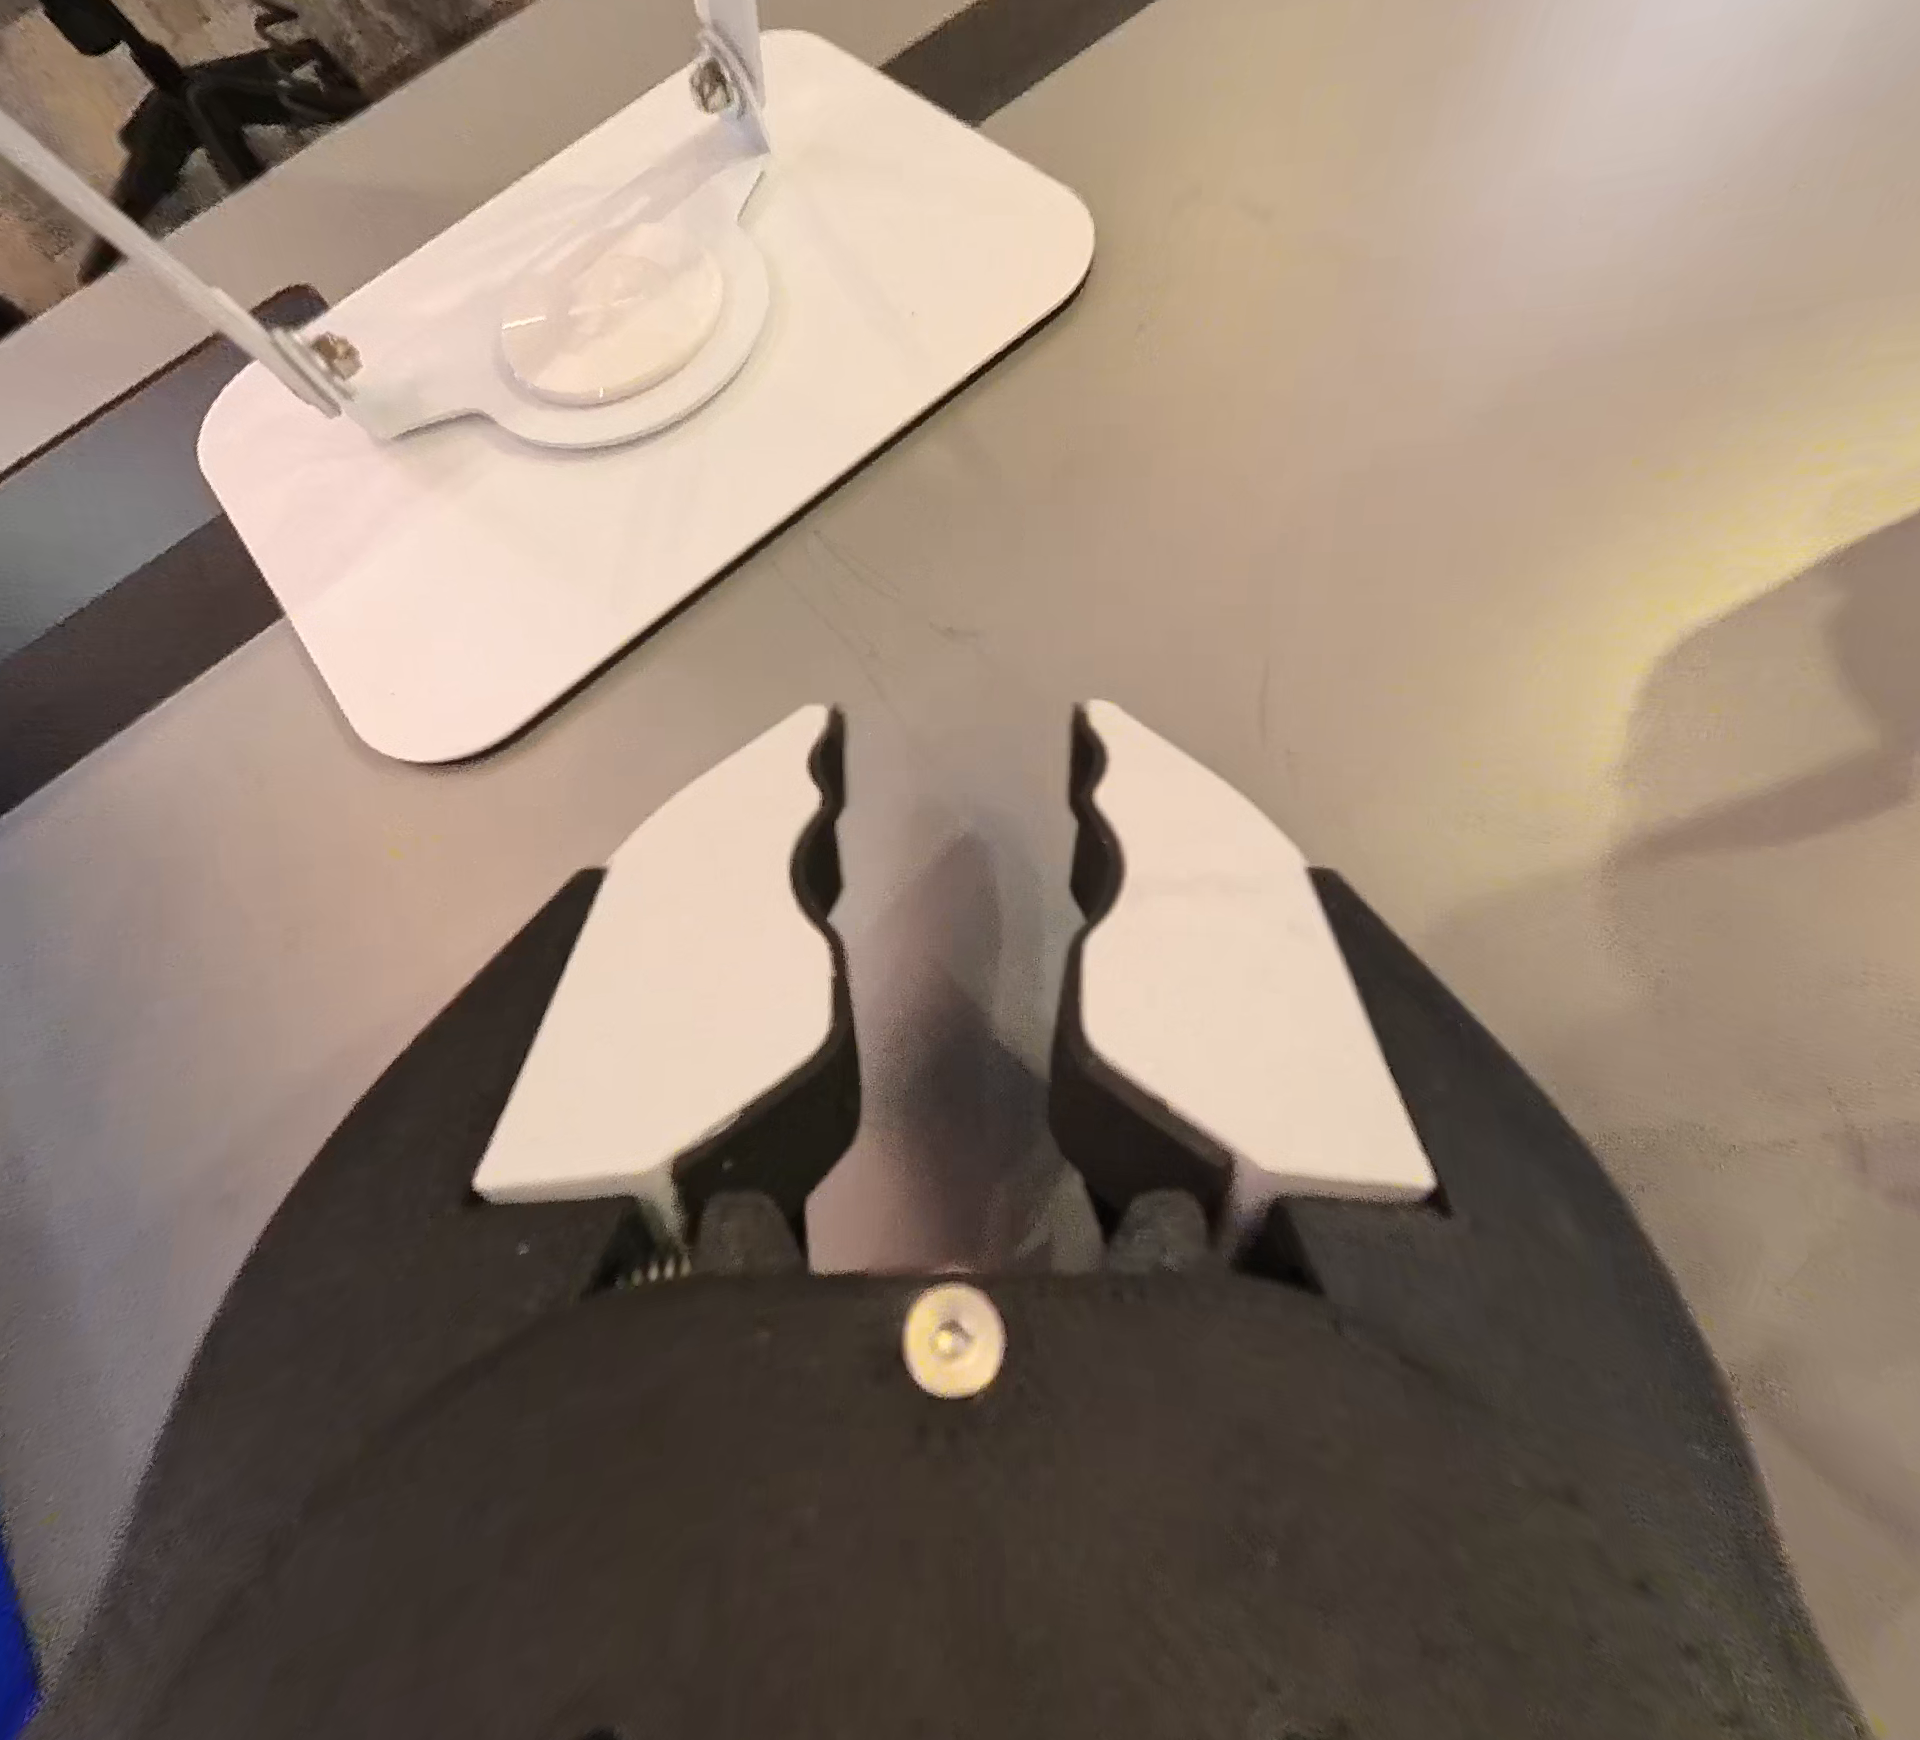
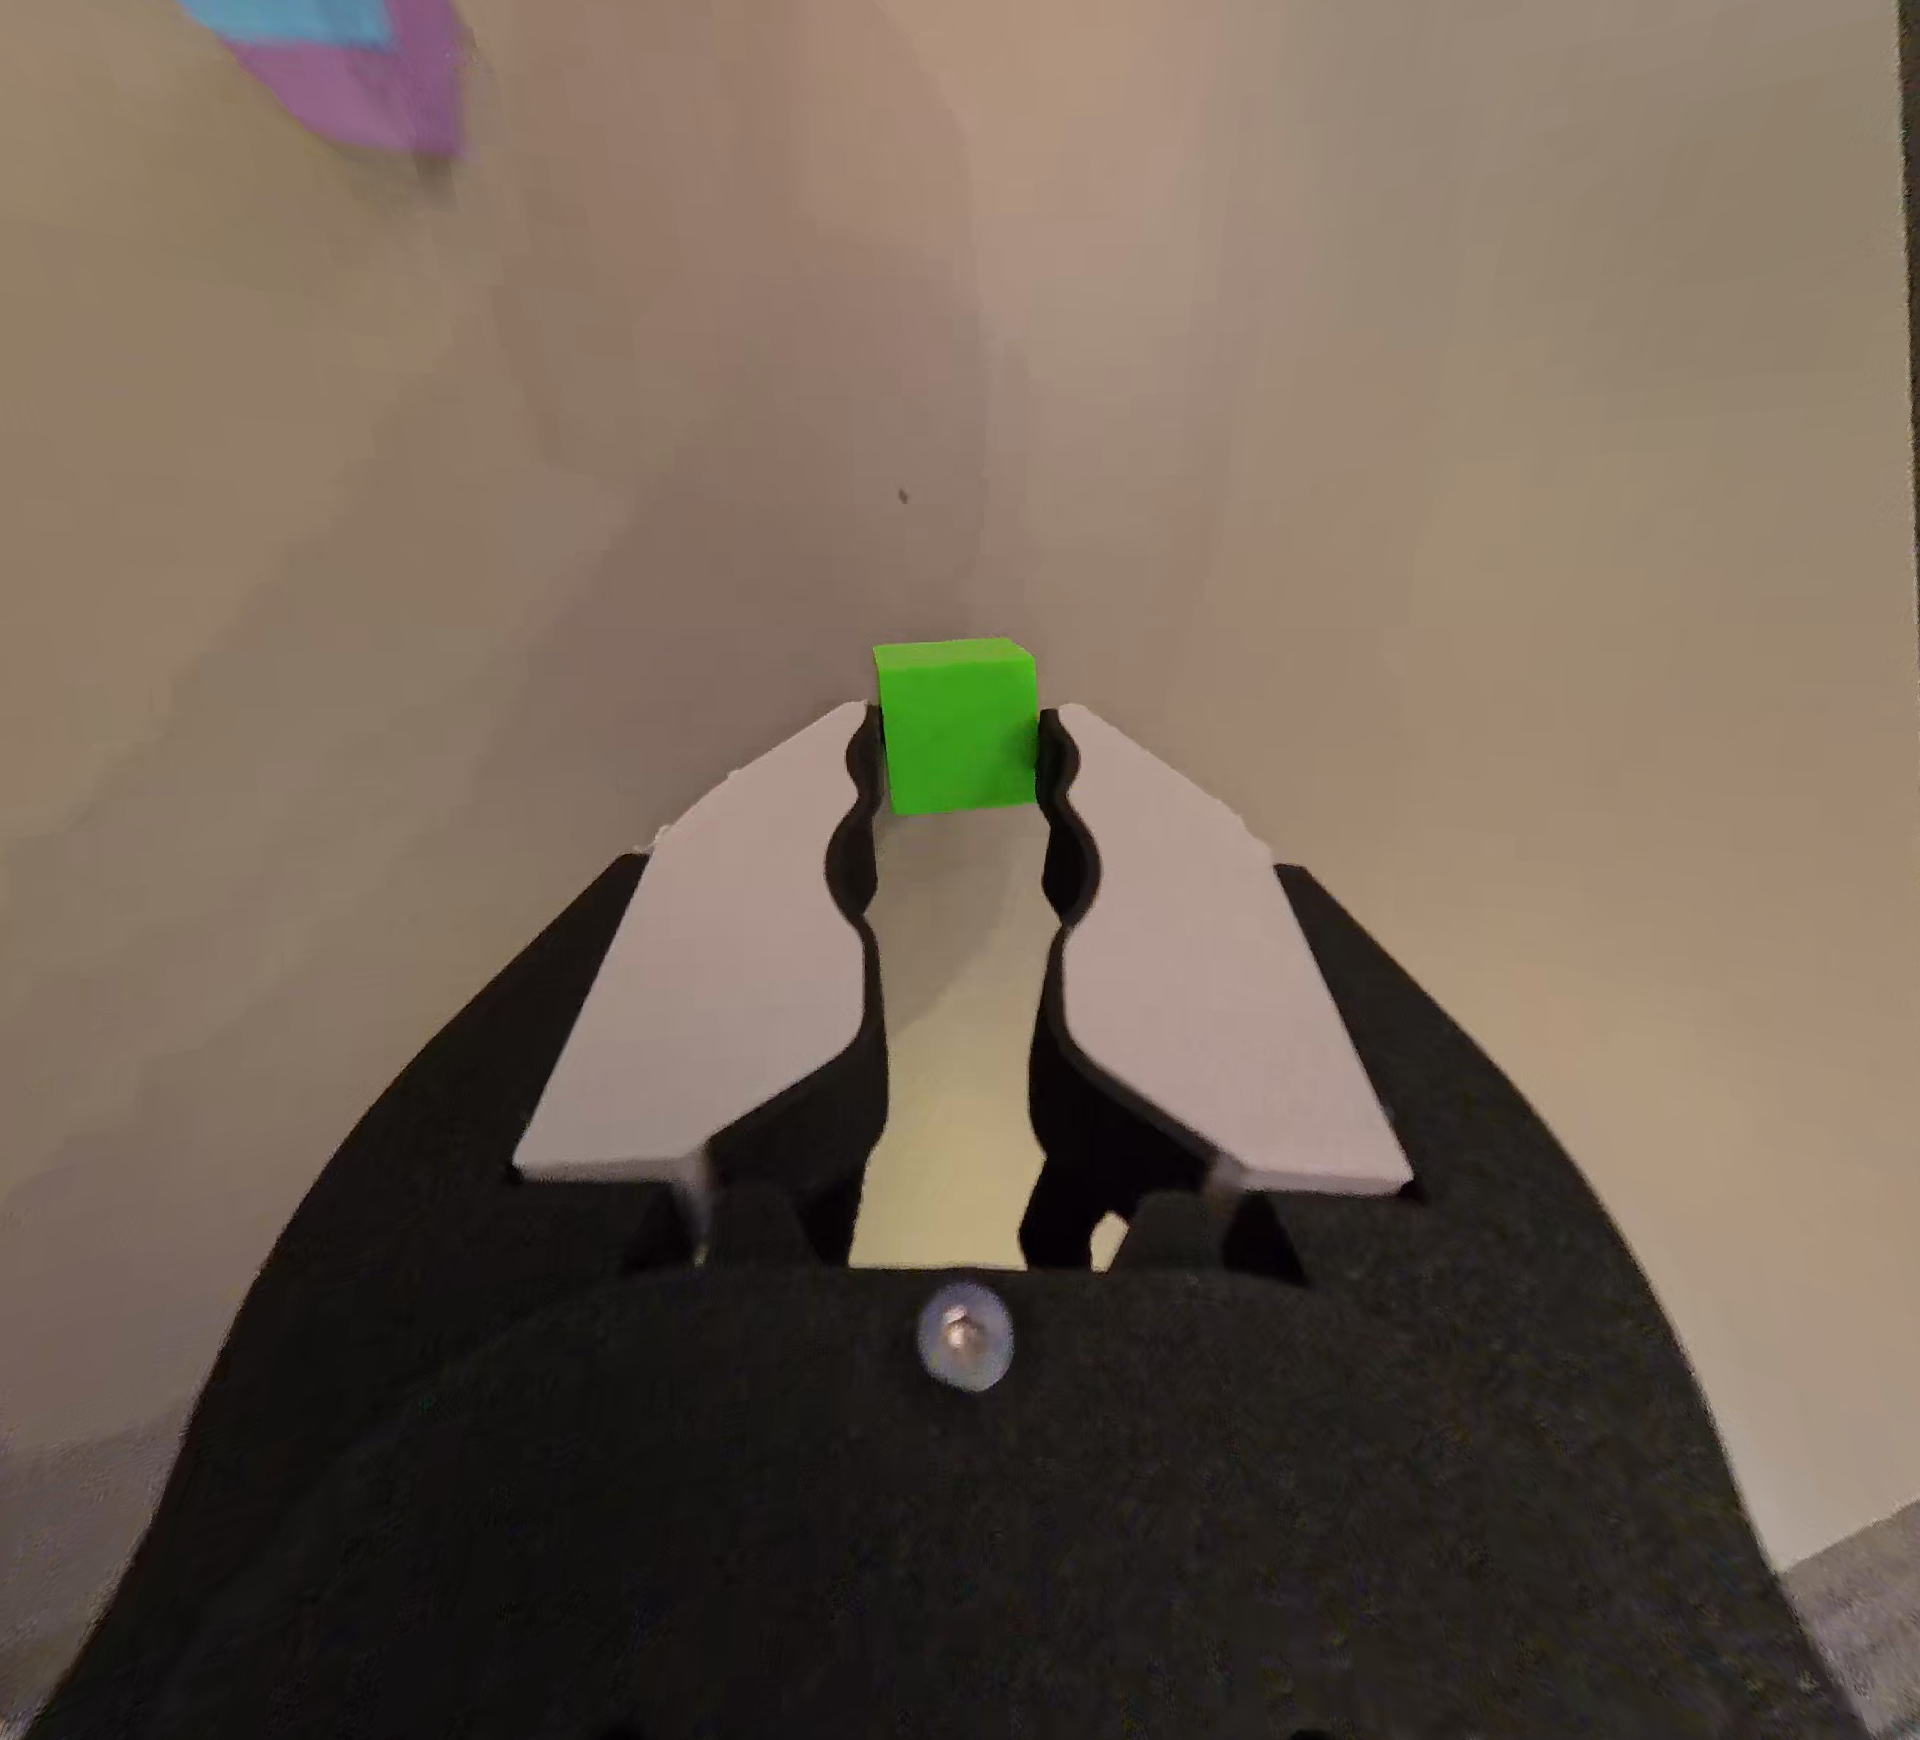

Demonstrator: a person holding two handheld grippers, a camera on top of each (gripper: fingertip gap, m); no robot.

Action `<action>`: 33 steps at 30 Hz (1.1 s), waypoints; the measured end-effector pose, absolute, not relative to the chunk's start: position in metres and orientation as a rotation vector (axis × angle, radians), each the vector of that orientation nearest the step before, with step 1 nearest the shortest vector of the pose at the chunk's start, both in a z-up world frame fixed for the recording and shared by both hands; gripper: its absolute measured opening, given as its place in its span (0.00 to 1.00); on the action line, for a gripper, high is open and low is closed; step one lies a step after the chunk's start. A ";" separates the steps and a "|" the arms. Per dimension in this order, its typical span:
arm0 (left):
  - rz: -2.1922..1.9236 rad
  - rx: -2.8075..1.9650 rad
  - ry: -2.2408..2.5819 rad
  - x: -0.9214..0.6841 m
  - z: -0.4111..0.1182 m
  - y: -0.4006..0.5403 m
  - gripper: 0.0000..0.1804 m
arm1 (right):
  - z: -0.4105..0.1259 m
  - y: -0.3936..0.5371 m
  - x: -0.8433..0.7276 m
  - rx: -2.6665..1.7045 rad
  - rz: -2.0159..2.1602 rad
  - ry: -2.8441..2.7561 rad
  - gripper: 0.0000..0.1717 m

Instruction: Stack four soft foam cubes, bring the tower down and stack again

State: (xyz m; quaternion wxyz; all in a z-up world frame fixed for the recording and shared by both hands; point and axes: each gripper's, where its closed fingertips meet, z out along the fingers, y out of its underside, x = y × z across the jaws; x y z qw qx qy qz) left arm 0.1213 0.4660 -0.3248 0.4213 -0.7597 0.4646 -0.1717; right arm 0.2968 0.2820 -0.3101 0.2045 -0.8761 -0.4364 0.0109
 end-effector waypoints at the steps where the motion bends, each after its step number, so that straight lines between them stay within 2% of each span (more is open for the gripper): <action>1: -0.483 -1.888 1.150 0.121 -0.320 0.463 0.26 | -0.306 0.281 0.290 -2.435 0.035 -1.219 0.16; 9: -1.025 -1.606 1.400 0.119 -0.274 0.353 0.38 | -0.294 0.270 0.261 -2.394 0.067 -1.186 0.16; 12: -1.075 -1.484 1.519 0.126 -0.266 0.311 0.44 | -0.295 0.266 0.254 -2.374 0.095 -1.189 0.16; 15: -1.097 -1.411 1.628 0.142 -0.266 0.280 0.44 | -0.297 0.265 0.252 -2.379 0.103 -1.172 0.16; 20: -1.013 -1.402 1.727 0.155 -0.285 0.274 0.35 | -0.300 0.263 0.250 -2.377 0.107 -1.172 0.16; 26: -1.063 -1.372 1.724 0.155 -0.278 0.277 0.16 | -0.304 0.262 0.250 -2.375 0.127 -1.167 0.16; 33: -1.071 -1.326 1.802 0.155 -0.278 0.274 0.15 | -0.303 0.262 0.252 -2.363 0.140 -1.154 0.16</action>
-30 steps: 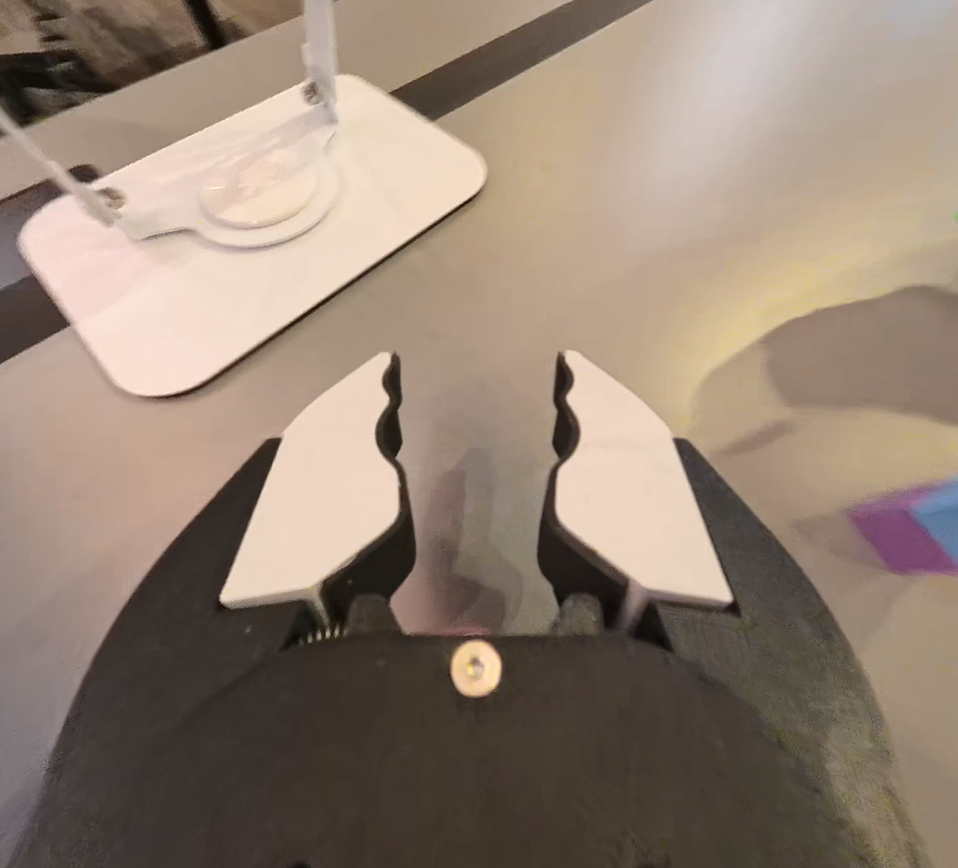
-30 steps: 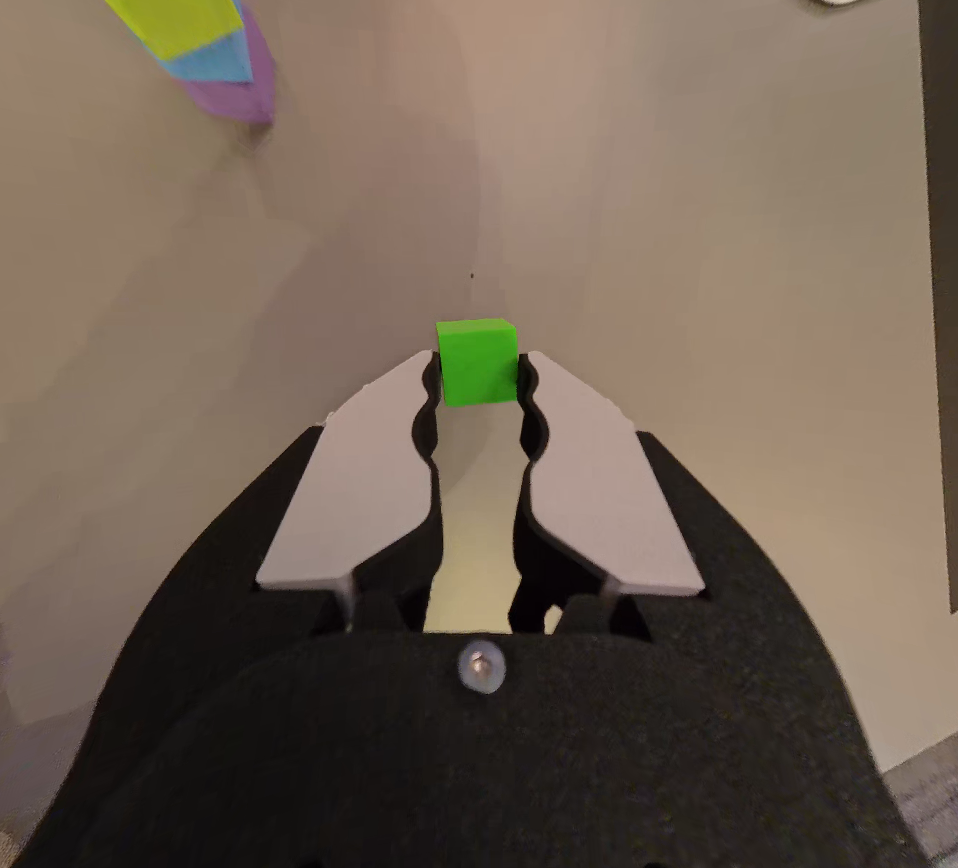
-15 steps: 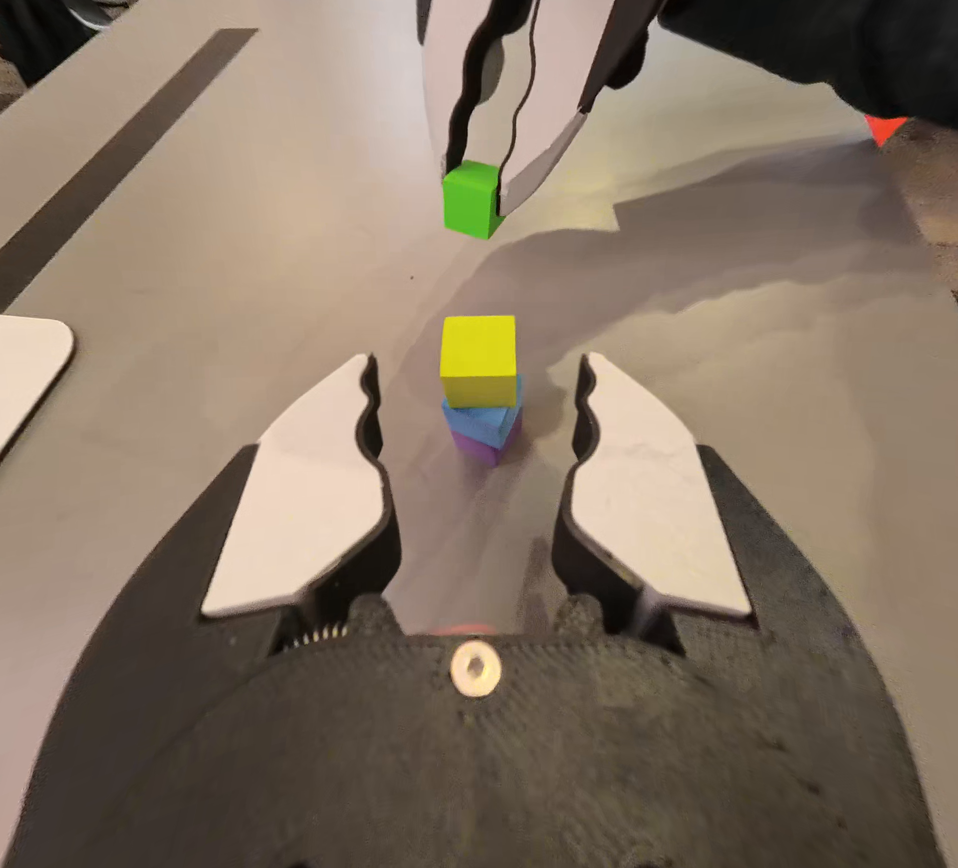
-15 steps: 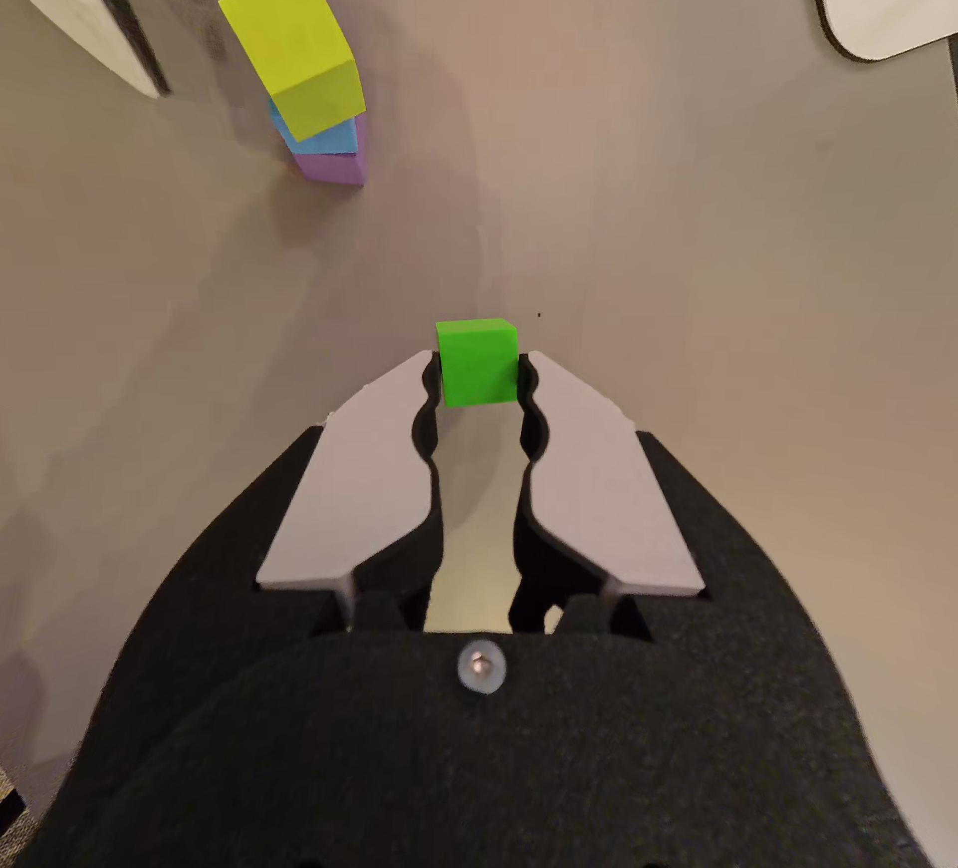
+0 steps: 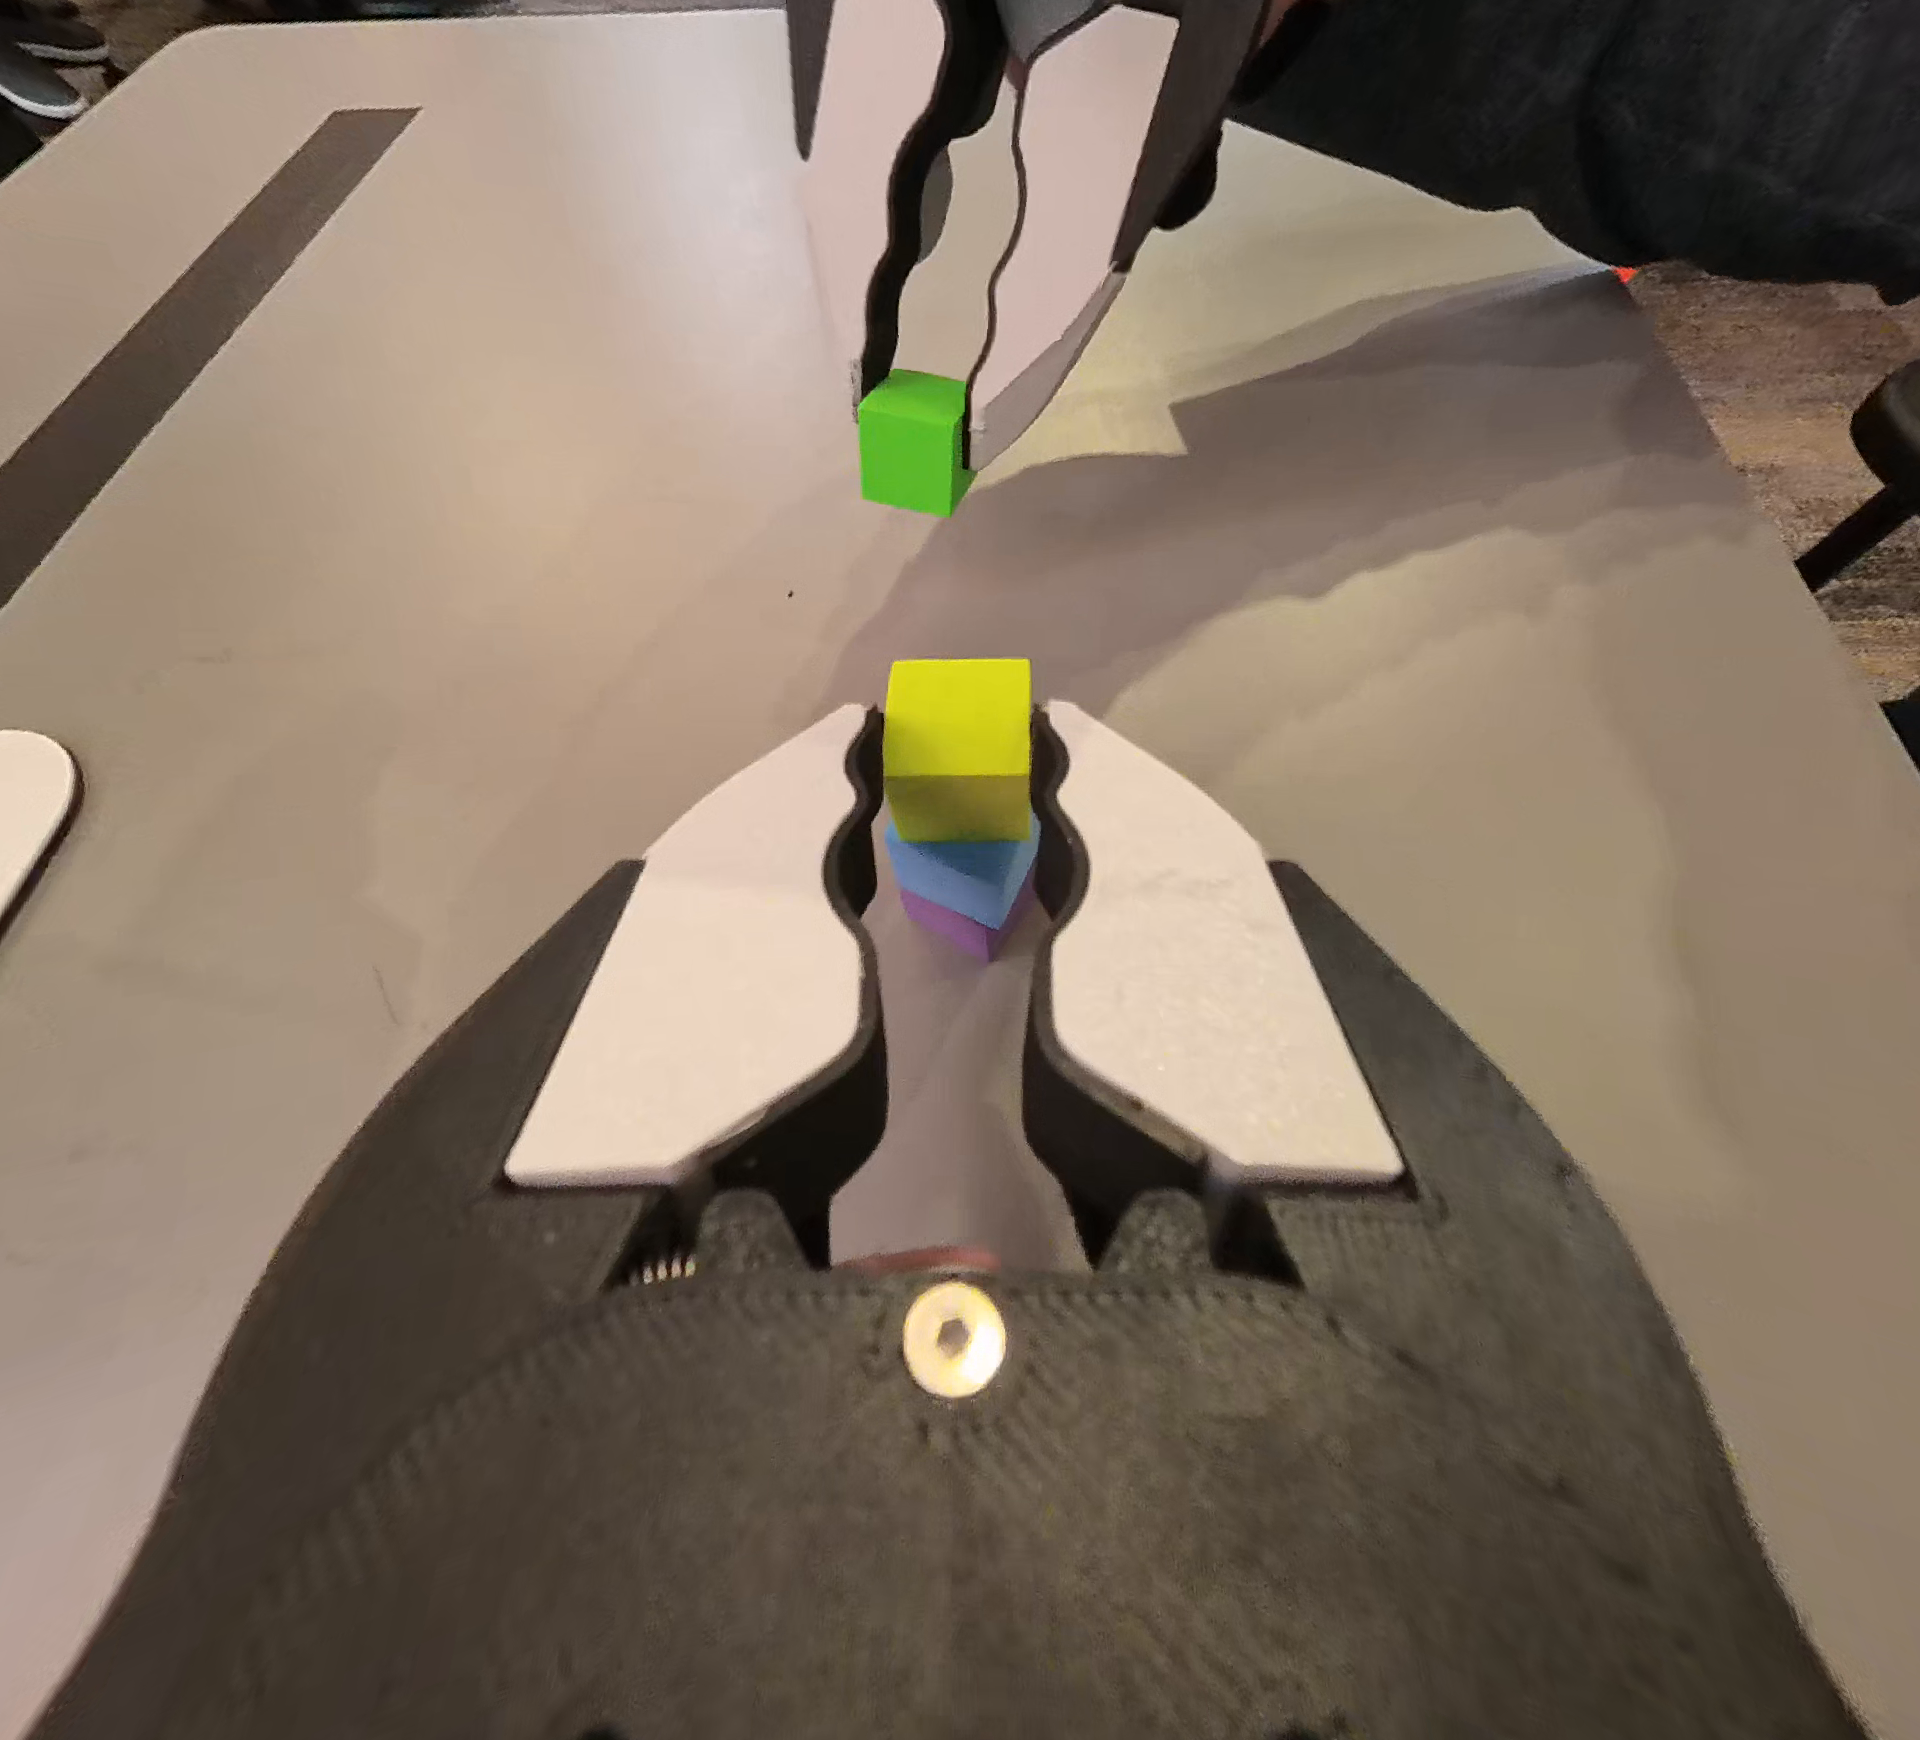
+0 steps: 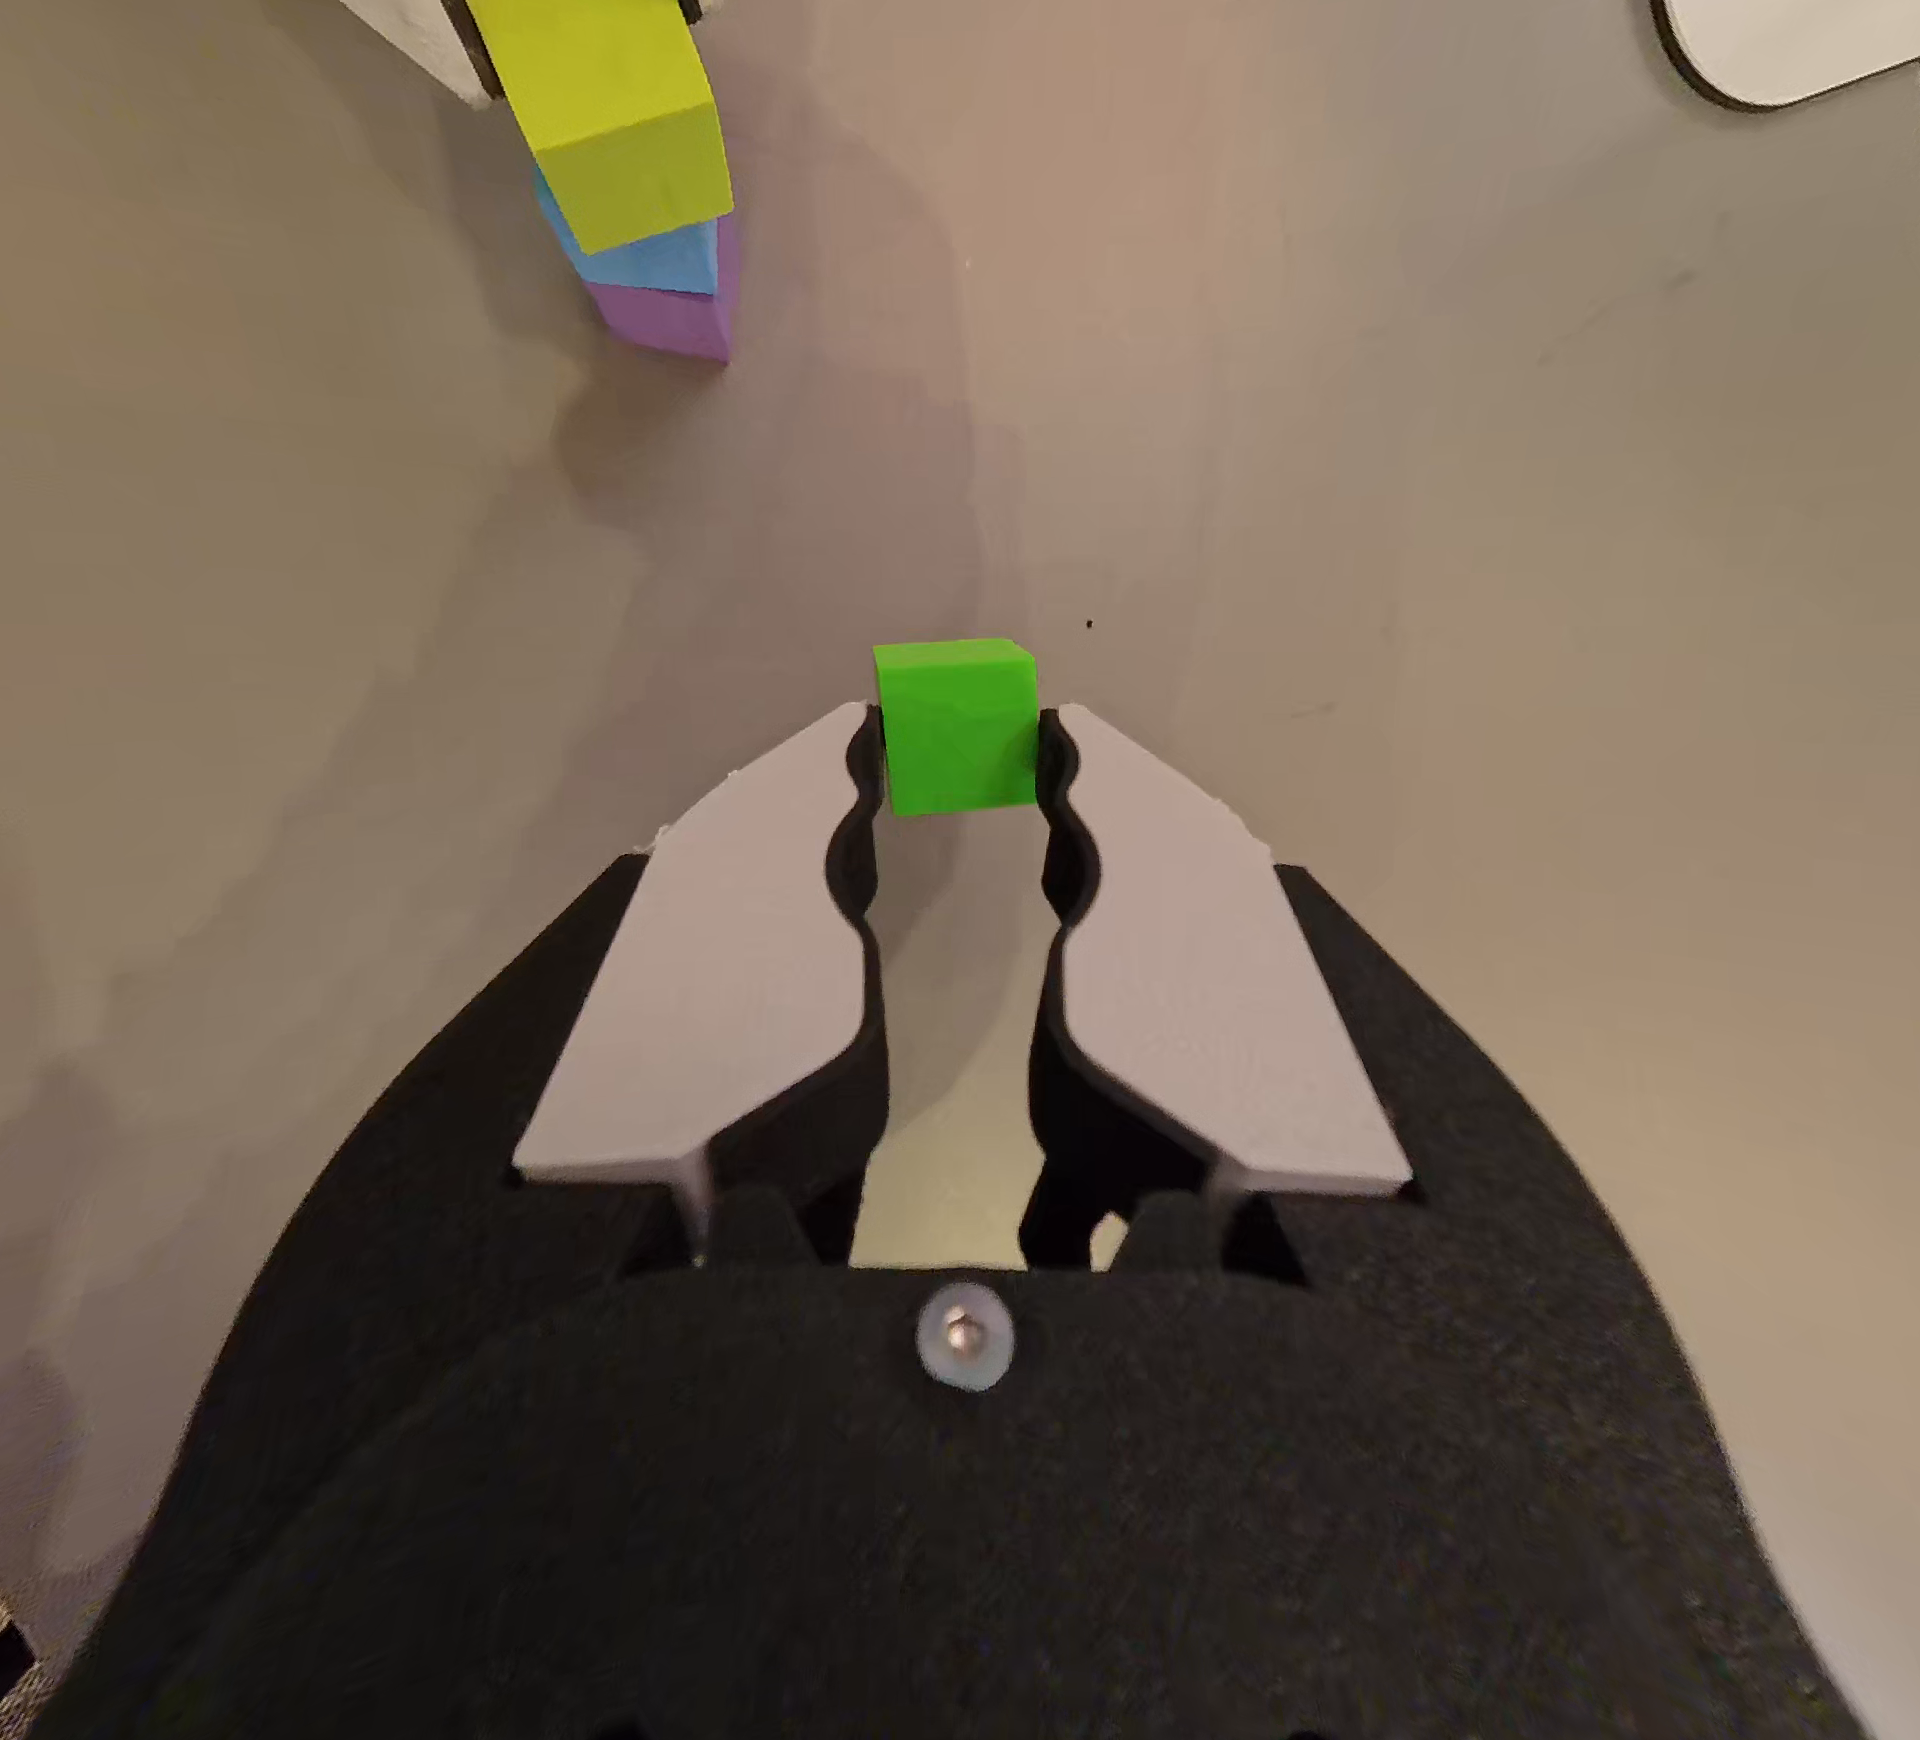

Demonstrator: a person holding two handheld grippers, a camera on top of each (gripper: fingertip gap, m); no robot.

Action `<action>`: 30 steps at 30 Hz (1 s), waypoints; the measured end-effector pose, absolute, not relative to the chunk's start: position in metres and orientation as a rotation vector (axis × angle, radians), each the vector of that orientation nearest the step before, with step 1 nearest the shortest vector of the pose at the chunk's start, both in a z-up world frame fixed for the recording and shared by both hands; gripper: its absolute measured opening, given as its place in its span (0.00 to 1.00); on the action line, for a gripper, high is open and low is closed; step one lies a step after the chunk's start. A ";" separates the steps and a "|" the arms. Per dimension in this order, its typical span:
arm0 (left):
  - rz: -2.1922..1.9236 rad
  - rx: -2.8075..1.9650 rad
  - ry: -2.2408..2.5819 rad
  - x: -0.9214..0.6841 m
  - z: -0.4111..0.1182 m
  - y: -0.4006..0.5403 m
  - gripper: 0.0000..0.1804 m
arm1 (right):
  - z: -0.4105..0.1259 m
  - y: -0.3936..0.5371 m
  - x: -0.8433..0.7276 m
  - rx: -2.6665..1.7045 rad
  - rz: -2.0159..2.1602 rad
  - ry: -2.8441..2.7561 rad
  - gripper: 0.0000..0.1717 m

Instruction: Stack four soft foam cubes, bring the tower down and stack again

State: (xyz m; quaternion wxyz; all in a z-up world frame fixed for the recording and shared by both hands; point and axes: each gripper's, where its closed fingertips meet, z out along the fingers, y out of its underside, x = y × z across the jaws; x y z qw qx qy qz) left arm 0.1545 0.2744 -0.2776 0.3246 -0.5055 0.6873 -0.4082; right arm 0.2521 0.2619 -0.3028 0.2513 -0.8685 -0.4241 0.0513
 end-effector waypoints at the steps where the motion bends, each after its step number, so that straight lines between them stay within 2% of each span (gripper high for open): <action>1: -1.082 -1.312 1.808 0.154 -0.275 0.274 0.14 | -0.303 0.262 0.252 -2.363 0.140 -1.154 0.16; 15: -1.209 -1.131 2.052 0.147 -0.276 0.274 0.14 | -0.307 0.261 0.251 -2.361 0.164 -1.159 0.16; 30: -1.242 -1.077 2.081 0.148 -0.277 0.273 0.14 | -0.306 0.264 0.249 -2.349 0.173 -1.163 0.16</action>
